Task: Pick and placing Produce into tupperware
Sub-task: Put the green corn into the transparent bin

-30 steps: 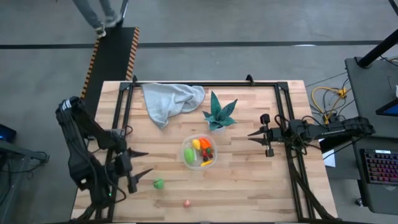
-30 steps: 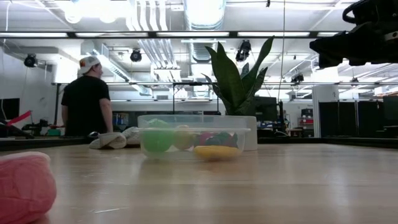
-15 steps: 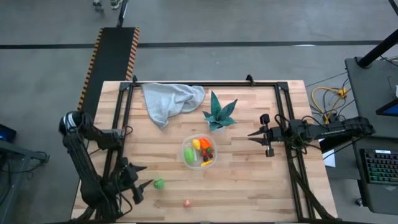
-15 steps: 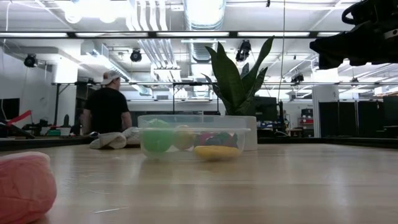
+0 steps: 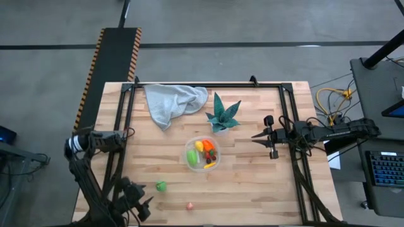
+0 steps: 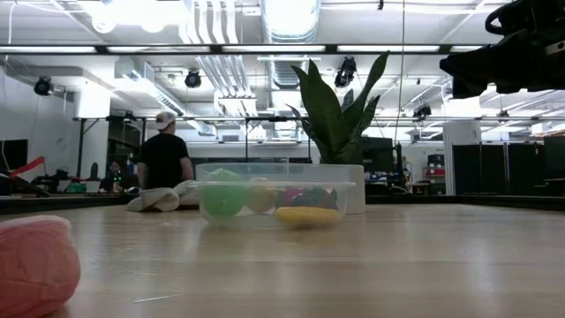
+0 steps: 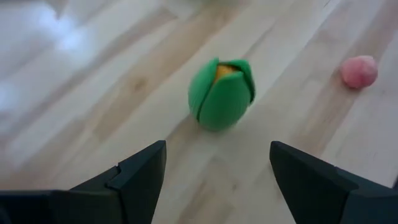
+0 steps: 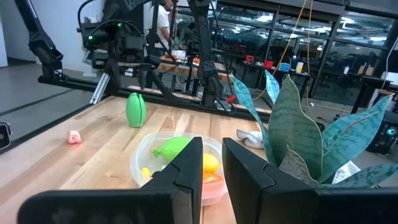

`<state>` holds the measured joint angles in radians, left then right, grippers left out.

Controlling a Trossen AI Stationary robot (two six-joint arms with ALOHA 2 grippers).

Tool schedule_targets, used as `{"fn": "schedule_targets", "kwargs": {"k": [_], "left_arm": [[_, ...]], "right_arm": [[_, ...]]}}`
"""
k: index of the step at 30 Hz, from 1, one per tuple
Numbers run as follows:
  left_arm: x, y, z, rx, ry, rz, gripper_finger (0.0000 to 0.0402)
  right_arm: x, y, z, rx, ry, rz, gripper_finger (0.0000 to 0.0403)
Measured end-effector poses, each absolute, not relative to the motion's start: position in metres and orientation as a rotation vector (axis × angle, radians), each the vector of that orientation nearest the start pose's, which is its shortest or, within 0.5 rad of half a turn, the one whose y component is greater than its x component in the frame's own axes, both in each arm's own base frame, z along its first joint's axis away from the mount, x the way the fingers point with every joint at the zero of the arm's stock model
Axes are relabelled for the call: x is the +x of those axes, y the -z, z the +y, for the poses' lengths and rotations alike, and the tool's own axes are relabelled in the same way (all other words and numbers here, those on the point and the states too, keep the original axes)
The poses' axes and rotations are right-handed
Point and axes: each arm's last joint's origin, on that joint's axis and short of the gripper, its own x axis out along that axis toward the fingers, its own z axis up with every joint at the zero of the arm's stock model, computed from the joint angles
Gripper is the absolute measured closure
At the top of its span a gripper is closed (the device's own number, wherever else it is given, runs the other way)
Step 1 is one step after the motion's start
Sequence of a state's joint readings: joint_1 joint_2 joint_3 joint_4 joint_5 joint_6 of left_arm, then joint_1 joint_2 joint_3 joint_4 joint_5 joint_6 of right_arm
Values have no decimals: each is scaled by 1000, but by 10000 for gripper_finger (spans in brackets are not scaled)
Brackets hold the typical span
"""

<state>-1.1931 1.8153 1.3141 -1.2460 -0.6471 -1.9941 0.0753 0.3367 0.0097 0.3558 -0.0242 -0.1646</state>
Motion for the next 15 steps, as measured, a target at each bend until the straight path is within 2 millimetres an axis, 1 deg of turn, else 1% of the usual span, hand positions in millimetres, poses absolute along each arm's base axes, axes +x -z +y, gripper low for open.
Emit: {"fn": "schedule_targets", "kwargs": {"k": [2, 5, 11, 15], "left_arm": [[132, -205, -286, -429, -636, 827, 130], [137, -199, -290, -430, -641, 741, 130], [144, -168, -299, -400, -705, 720, 130], [148, -158, -308, -364, -720, 717, 130]], "right_arm": [[118, -172, 10, -164, -97, -37, 349], [118, -172, 10, -147, -98, -36, 349], [118, -171, 10, -126, -100, -28, 349], [118, -171, 10, -104, -108, -26, 349]]}}
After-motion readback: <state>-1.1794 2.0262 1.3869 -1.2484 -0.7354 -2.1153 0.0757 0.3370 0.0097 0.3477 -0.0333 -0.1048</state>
